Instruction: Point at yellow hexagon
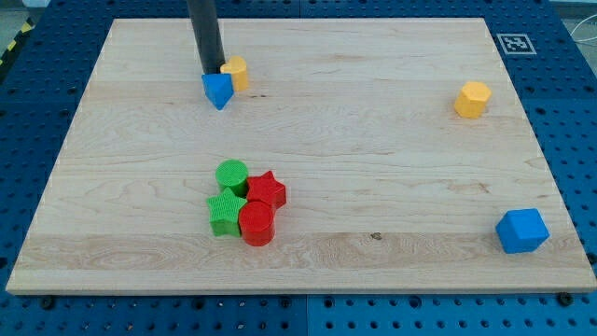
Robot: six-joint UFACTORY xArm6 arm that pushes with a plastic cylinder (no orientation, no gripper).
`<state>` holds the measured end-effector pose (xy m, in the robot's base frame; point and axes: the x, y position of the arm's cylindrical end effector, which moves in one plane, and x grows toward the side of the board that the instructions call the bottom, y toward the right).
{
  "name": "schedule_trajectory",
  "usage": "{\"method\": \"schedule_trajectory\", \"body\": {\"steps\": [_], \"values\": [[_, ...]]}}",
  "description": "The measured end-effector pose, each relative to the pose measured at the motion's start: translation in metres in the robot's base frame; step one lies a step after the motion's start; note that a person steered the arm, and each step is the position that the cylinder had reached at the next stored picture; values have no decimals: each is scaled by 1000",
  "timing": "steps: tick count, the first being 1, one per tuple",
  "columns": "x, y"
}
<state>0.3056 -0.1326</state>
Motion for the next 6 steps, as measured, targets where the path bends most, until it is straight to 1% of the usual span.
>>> {"method": "schedule_trajectory", "body": {"steps": [1, 2, 3, 4, 5, 6], "values": [[-32, 0], [-48, 42], [-48, 126], [-41, 221], [-17, 308], [35, 365]]}}
